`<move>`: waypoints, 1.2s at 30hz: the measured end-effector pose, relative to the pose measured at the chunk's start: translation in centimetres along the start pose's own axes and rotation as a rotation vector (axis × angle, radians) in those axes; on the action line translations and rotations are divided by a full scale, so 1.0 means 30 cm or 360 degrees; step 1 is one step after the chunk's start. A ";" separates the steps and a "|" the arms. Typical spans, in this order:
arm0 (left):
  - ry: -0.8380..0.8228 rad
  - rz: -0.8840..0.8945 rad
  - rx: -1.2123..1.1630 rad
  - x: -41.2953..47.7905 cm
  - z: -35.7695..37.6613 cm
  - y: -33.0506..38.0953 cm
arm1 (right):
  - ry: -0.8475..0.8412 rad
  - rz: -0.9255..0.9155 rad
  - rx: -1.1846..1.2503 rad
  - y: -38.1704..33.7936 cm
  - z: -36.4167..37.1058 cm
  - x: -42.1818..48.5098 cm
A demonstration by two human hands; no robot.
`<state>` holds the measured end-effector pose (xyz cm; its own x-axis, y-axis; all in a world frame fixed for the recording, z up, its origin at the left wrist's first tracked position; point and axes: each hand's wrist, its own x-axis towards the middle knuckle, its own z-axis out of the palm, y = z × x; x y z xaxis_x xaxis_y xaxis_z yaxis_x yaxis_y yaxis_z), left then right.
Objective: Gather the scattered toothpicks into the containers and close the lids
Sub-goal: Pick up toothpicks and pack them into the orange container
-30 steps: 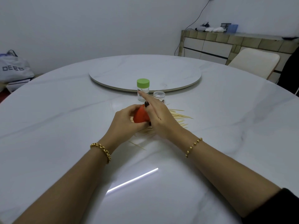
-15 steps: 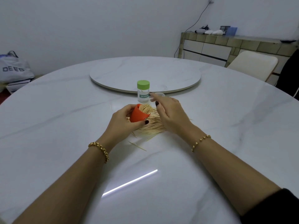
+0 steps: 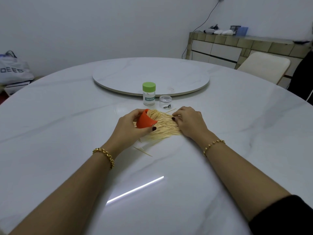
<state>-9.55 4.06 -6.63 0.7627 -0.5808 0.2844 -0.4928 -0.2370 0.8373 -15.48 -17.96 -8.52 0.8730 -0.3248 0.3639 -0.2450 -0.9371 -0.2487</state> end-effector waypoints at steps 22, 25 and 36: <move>0.0073 -0.0017 0.0075 0.008 -0.008 -0.020 | 0.0414 -0.0113 0.0361 -0.070 -0.026 -0.005; 0.0100 -0.0016 0.0096 0.009 -0.010 -0.017 | 0.0490 -0.0210 0.0409 -0.083 -0.034 -0.006; 0.0125 -0.0011 0.0130 0.010 -0.016 -0.013 | 0.0635 -0.0520 0.0361 -0.131 -0.042 -0.012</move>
<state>-8.92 4.36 -6.65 0.7949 -0.5172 0.3172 -0.5176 -0.3052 0.7993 -15.37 -14.32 -6.54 0.6504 -0.0866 0.7547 0.1470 -0.9603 -0.2369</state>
